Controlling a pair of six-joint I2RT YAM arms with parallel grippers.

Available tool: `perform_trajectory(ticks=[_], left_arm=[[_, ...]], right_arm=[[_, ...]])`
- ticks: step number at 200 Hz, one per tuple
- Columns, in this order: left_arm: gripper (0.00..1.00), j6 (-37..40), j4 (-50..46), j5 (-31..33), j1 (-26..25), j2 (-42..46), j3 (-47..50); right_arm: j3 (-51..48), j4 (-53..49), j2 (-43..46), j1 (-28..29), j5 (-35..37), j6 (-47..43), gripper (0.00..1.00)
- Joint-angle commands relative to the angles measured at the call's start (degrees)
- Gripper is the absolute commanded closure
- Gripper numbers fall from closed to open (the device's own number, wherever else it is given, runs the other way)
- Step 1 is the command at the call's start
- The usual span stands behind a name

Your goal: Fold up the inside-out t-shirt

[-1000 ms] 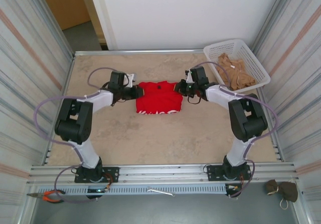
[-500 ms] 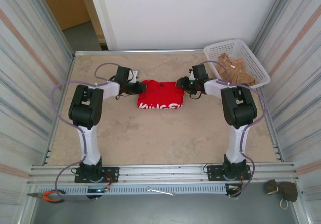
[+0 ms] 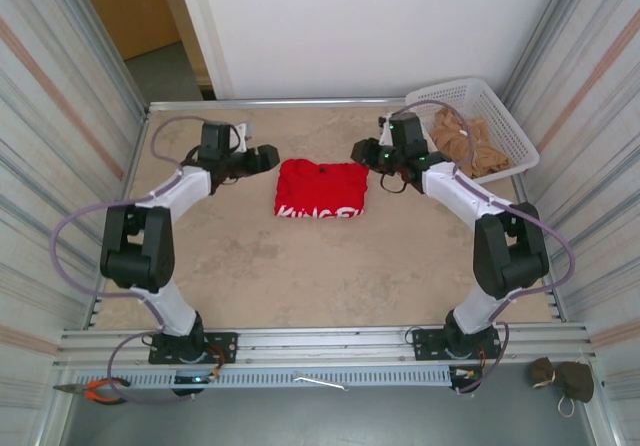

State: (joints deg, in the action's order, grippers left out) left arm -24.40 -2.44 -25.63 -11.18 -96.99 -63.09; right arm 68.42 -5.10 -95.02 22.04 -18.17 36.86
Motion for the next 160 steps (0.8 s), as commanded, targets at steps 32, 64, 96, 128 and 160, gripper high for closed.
perform_trajectory(ticks=[32, 64, 96, 128, 160], left_arm=[[0.24, -6.71, 7.15, -4.29, -1.23, 1.01, 12.48], [0.24, -6.70, 8.30, -4.47, -3.03, -1.20, 12.74], [0.24, -7.49, 9.20, -4.11, -4.76, -4.49, 12.22], [0.26, -9.20, 11.40, -3.46, -5.37, -7.38, 13.27], [0.41, -11.40, 15.66, -4.44, -5.37, -8.64, 14.78]], right_arm=[[-4.84, 0.05, 1.17, 3.79, 0.93, 2.30, 0.72], [-5.67, 1.32, -1.17, 3.58, 2.56, 1.67, 0.75], [-6.29, 3.15, -6.03, 1.64, 1.73, 2.72, 0.76], [-6.90, 5.45, -10.52, 0.42, -0.26, 4.14, 0.78], [-5.92, 5.02, -9.62, -0.70, -3.25, 2.94, 0.78]])
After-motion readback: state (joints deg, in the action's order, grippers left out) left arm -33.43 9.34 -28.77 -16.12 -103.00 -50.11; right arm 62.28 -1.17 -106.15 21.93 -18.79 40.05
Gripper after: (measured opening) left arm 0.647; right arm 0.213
